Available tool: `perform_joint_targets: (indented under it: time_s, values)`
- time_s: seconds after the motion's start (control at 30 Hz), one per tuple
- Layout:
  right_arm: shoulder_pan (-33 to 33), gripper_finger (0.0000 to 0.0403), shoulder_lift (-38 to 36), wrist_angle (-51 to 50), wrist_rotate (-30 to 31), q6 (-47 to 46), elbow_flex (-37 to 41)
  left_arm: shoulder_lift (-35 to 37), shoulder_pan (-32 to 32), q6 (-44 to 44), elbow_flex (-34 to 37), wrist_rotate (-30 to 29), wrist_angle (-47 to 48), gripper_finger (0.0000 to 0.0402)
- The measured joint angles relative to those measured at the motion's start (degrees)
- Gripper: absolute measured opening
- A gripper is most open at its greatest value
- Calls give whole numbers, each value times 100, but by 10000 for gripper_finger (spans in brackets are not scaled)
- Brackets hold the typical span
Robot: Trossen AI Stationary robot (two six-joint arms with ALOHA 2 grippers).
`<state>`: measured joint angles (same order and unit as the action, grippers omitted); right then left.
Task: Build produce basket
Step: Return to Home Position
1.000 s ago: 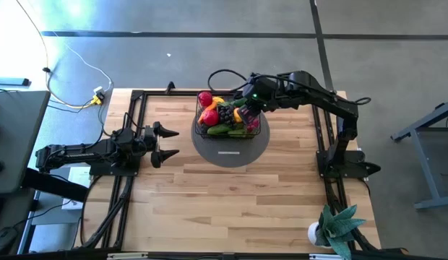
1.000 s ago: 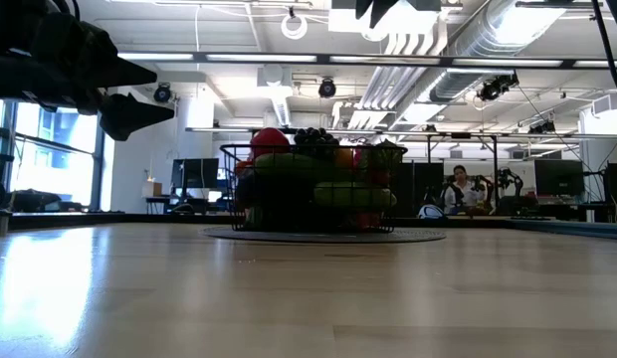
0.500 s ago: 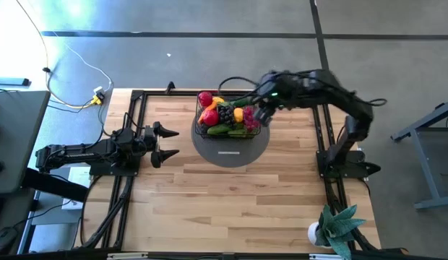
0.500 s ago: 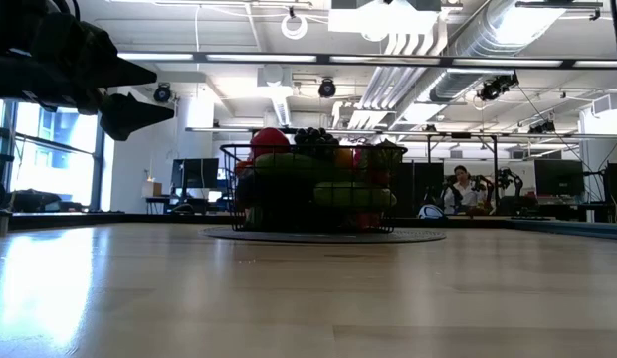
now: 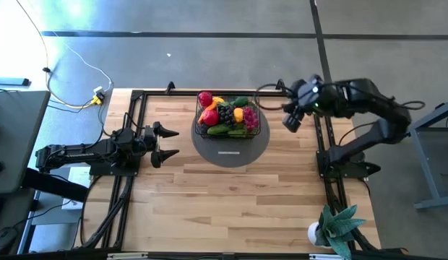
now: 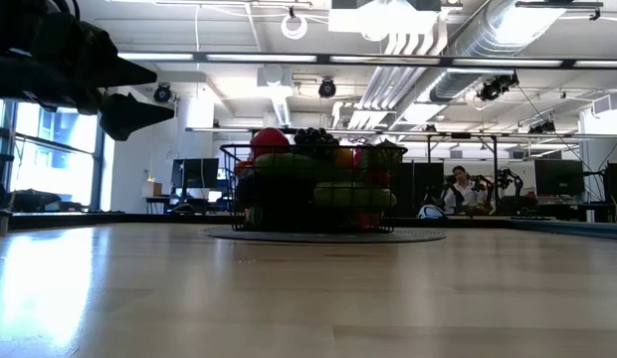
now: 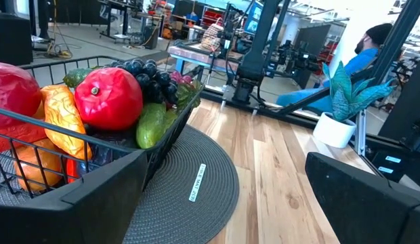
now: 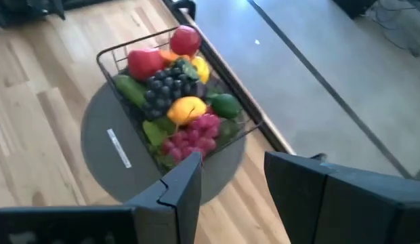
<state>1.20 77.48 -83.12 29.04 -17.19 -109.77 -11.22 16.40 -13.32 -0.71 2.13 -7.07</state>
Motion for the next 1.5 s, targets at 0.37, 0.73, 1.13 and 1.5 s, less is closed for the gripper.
perform_joint_targets:
  time_s: [0.37,0.73,1.13,1.5]
  values:
    - [-51,145,-2231,3058,-948,115,3753,0,0,0,-2,0,0,392]
    - [-51,145,-3814,5614,-2027,71,6497,0,0,0,-2,0,0,392]
    - [-51,145,-5114,7132,-2329,54,8659,0,0,0,-2,1,0,392]
    - [-51,145,-5932,7216,-2363,262,9076,0,0,0,-2,0,0,392]
